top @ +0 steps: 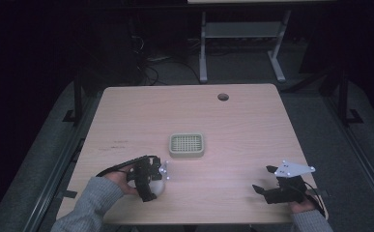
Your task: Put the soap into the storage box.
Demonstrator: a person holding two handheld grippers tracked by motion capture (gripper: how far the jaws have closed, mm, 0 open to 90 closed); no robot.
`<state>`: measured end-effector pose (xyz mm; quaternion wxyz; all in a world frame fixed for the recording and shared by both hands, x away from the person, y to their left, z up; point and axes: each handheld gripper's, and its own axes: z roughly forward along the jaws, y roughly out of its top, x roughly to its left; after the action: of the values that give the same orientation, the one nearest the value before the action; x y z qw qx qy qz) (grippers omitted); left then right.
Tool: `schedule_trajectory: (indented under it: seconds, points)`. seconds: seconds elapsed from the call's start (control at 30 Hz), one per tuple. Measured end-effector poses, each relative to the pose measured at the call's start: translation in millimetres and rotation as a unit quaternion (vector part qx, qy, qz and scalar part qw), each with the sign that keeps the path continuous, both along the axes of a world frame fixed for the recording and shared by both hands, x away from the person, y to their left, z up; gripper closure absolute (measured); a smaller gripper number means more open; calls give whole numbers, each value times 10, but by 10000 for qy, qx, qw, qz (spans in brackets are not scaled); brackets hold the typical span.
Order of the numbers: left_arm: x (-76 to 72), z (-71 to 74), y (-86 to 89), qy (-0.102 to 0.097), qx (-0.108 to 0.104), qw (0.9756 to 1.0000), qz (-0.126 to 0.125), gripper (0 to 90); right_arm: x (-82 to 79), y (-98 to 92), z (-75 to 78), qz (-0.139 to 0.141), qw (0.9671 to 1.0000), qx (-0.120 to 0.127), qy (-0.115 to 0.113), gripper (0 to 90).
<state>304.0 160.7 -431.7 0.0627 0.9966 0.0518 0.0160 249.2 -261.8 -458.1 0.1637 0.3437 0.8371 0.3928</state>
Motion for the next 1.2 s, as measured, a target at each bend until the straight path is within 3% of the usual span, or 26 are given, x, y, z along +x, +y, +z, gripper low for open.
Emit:
schedule_trajectory:
  seconds: [1.2]
  points:
    - [35, -24, -9, 126, -3, 9999, 3, 233, 4, 8, -3, 38, 10000, -17, -17, 137]
